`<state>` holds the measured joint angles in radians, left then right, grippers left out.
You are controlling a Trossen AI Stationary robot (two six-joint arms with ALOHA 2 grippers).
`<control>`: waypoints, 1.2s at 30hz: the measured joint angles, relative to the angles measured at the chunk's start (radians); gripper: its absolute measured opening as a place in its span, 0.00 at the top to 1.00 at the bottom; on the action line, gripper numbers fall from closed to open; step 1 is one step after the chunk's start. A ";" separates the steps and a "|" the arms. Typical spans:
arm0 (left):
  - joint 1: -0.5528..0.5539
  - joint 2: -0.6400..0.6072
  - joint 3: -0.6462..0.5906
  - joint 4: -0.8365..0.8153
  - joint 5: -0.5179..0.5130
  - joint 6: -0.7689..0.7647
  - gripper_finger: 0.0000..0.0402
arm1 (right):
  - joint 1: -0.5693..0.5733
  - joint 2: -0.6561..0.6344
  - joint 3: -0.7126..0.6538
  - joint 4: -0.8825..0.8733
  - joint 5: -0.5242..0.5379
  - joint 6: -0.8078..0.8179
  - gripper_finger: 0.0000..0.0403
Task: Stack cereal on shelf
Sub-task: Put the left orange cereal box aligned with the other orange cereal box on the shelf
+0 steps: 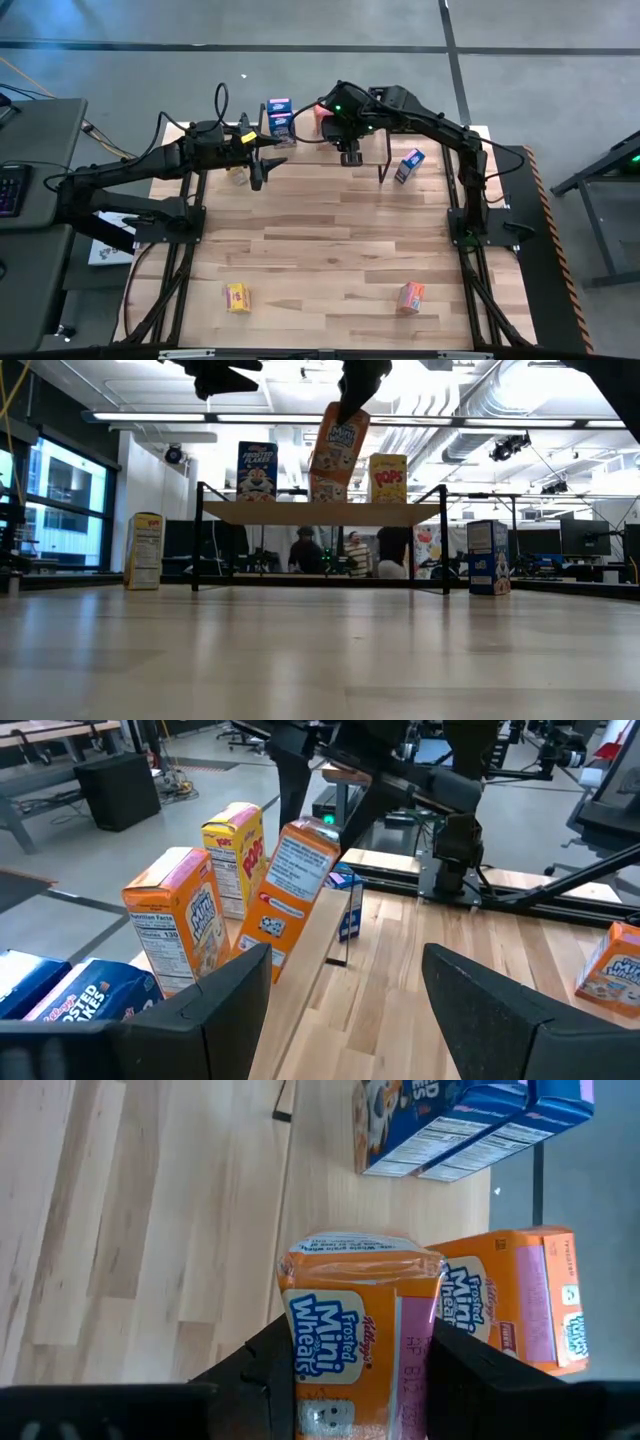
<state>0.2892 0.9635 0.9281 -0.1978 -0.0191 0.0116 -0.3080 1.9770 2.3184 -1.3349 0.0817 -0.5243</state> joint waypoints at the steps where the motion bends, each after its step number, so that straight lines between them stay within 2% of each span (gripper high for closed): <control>1: 0.000 0.000 0.000 0.000 0.000 0.000 0.38 | 0.000 0.000 -0.004 0.001 0.000 -0.002 0.64; 21: 0.000 0.000 0.001 0.002 0.000 0.000 0.38 | -0.026 0.045 -0.006 0.011 -0.061 -0.037 0.64; 36: 0.000 0.000 0.001 0.001 0.000 0.000 0.38 | -0.032 0.079 -0.006 0.020 -0.054 -0.032 0.64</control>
<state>0.2890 0.9634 0.9287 -0.1970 -0.0193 0.0116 -0.3400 2.0556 2.3123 -1.3148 0.0274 -0.5560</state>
